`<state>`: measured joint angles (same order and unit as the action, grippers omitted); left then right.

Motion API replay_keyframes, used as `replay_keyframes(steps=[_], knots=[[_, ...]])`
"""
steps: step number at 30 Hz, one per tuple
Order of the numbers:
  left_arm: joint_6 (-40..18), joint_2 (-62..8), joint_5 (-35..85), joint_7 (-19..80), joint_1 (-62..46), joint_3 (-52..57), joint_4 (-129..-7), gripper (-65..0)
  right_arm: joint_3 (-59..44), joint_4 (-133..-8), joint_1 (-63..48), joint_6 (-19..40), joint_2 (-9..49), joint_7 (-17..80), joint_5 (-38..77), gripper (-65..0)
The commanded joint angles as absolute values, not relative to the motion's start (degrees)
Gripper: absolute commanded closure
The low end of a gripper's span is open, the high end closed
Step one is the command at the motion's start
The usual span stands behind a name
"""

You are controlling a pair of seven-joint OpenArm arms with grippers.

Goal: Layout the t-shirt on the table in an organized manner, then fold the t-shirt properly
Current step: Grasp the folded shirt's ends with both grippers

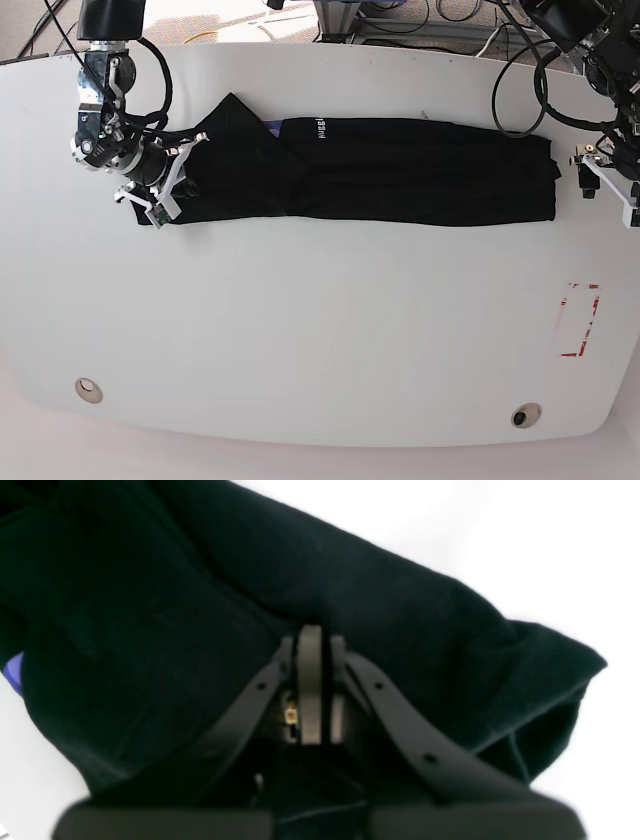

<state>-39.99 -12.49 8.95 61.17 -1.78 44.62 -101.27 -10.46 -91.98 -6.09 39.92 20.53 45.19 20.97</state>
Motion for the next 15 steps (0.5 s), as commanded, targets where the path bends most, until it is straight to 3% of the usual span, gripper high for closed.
replay_keyframes(steps=[1,15], knots=[[-40.00,-15.16,13.67,62.55,-0.48,44.88,-99.30,-50.3,-10.68,-93.14,-5.41,40.00,21.41,44.18,21.49,-1.9],[-40.00,-18.42,29.67,65.19,-0.57,41.19,-83.82,-50.4,-10.68,-93.14,-6.11,40.00,21.32,44.18,21.58,-1.9]])
